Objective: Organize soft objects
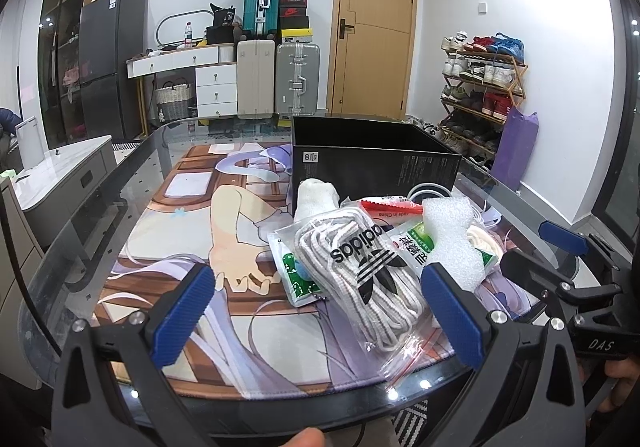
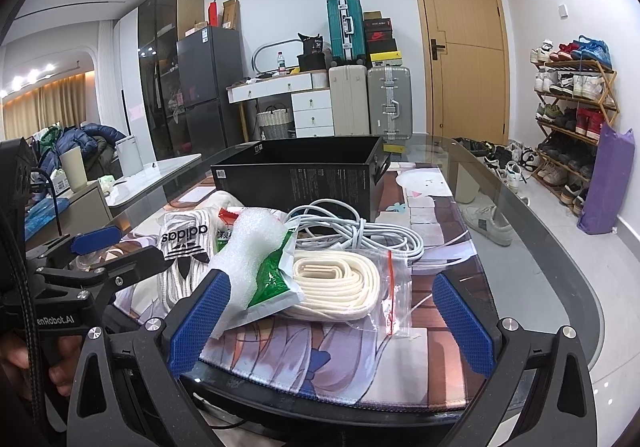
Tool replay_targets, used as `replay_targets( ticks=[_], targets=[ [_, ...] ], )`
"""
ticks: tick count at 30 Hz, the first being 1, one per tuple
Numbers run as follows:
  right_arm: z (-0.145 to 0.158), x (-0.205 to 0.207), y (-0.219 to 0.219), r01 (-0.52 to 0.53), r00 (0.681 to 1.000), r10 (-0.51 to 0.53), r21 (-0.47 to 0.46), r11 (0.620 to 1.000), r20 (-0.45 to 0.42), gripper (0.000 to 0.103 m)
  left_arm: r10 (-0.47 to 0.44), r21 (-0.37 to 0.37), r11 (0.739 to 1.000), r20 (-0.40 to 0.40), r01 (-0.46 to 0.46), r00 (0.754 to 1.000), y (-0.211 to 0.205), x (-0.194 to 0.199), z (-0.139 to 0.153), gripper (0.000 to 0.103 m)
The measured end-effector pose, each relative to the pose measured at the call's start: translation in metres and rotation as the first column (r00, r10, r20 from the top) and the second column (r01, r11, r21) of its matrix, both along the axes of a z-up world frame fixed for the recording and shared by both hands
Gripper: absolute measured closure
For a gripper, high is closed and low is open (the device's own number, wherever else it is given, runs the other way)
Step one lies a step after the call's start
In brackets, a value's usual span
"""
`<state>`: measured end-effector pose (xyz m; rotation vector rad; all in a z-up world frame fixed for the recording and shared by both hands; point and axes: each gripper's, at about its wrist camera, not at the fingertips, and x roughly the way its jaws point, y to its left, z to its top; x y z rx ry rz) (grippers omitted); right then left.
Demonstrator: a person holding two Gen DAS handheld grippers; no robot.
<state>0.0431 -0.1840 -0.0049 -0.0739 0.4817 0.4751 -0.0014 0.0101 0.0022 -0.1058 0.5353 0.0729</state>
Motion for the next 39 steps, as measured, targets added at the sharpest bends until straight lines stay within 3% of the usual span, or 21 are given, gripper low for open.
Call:
replay_targets(
  ticks=[39],
  targets=[
    [-0.0015, 0.0005, 0.005, 0.019, 1.0, -0.019, -0.032, 0.999, -0.002, 0.0, -0.013, 0.004, 1.0, -0.013, 0.013, 1.0, 0.0032, 0.0028, -0.0007, 0.0]
  ],
)
